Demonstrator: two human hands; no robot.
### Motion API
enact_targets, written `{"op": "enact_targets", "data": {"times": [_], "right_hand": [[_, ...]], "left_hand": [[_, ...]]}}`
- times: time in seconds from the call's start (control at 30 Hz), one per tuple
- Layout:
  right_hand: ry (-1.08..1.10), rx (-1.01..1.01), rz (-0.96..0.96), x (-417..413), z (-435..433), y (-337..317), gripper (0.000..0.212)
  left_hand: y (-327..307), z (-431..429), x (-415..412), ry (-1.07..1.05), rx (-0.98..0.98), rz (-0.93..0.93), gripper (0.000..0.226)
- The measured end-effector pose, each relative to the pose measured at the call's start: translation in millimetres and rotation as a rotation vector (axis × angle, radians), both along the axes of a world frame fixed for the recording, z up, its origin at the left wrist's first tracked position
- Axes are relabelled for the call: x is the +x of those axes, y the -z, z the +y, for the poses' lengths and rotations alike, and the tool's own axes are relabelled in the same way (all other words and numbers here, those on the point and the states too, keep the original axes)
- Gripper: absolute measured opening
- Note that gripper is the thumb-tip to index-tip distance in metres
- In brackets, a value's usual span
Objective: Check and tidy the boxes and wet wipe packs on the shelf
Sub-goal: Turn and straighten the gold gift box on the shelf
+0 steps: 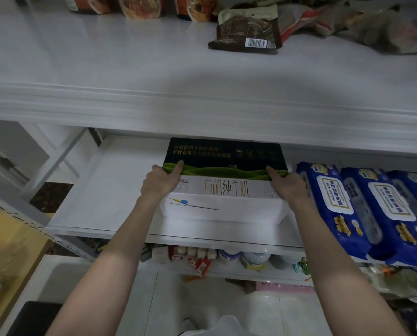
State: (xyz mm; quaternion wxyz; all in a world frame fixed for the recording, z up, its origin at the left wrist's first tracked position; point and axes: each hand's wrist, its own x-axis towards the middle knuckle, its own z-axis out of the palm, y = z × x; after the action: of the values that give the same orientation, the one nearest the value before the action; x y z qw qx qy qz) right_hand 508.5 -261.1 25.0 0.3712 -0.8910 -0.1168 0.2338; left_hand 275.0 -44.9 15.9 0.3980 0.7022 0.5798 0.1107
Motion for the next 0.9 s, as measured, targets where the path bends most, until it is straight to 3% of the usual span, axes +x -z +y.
{"op": "enact_targets", "data": {"times": [0.1,0.23,0.37,0.5,0.67,0.8,0.9], "right_hand": [[-0.016,-0.025,-0.053,-5,-2,7,0.066],[0.006,-0.010,-0.149,-13,-9,8,0.070],[0.019,0.057,-0.193,-28,-25,8,0.062],[0.041,0.127,-0.248,-54,-48,5,0.041],[0.119,0.292,-0.307,-79,-71,30,0.048],[0.140,0.431,-0.175,-102,-93,34,0.046],[-0.103,0.534,0.056,-106,-117,31,0.078]], "left_hand": [[8,-2,2,0.005,0.031,0.010,0.070],[10,-6,-5,0.027,0.121,0.018,0.073],[11,-23,-19,0.021,0.182,-0.028,0.061],[18,-48,-39,-0.037,0.271,-0.154,0.047],[34,-78,-62,-0.078,0.375,-0.347,0.042],[50,-100,-82,-0.070,0.274,-0.509,0.044],[52,-110,-101,0.073,-0.045,-0.718,0.076]]}}
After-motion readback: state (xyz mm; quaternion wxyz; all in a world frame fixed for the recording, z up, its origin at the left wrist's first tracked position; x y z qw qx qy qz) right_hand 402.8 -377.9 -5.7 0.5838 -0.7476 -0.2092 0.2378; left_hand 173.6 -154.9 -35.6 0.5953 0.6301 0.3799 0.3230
